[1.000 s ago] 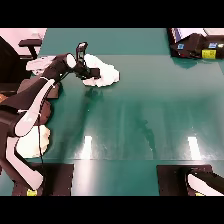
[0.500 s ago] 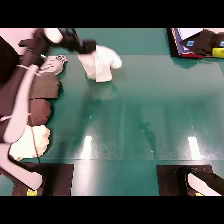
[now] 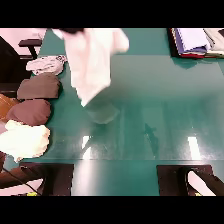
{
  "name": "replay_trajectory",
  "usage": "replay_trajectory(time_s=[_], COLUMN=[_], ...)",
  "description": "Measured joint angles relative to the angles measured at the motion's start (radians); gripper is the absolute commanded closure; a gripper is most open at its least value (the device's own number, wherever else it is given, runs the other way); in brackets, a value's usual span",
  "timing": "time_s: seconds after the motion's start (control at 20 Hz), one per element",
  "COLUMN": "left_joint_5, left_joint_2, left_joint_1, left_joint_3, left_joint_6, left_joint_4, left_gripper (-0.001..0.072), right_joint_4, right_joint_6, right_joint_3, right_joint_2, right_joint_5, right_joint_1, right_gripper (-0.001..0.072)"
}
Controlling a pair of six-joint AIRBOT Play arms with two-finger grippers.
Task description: Fold the shirts.
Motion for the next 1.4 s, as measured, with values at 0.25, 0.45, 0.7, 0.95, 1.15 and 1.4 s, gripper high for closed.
replay_trajectory(time_s=[0.25,0.45,0.7,0.95,1.15,1.4], left_joint_5=[0.057,0.063,0.039,0.14,0.191,0.235], left_joint_2=[-0.036,-0.048,-0.051,-0.085,-0.15,-0.214], left_joint_1=[-0.142,-0.052,0.146,0.256,0.28,0.272], left_joint_3=[-0.238,-0.296,-0.449,-0.683,-0.755,-0.775], left_joint_6=[-0.002,-0.057,-0.114,-0.129,-0.106,-0.044], left_joint_4=[0.001,0.051,0.045,-0.035,-0.122,-0.258], left_gripper=[0.0093,0.0093,0.0093,0.0094,0.0095,0.0141], right_joint_4=[0.0,0.0,0.0,0.0,0.0,0.0], right_joint_6=[0.0,0.0,0.0,0.0,0.0,0.0], right_joint_3=[0.0,0.0,0.0,0.0,0.0,0.0], right_joint_2=[0.014,0.017,0.018,0.018,0.018,0.018], right_joint_5=[0.038,0.061,0.078,0.085,0.087,0.088], right_joint_1=[-0.022,-0.026,-0.027,-0.028,-0.028,-0.028], right_gripper=[0.0698,0.0698,0.0698,0.0698,0.0698,0.0698])
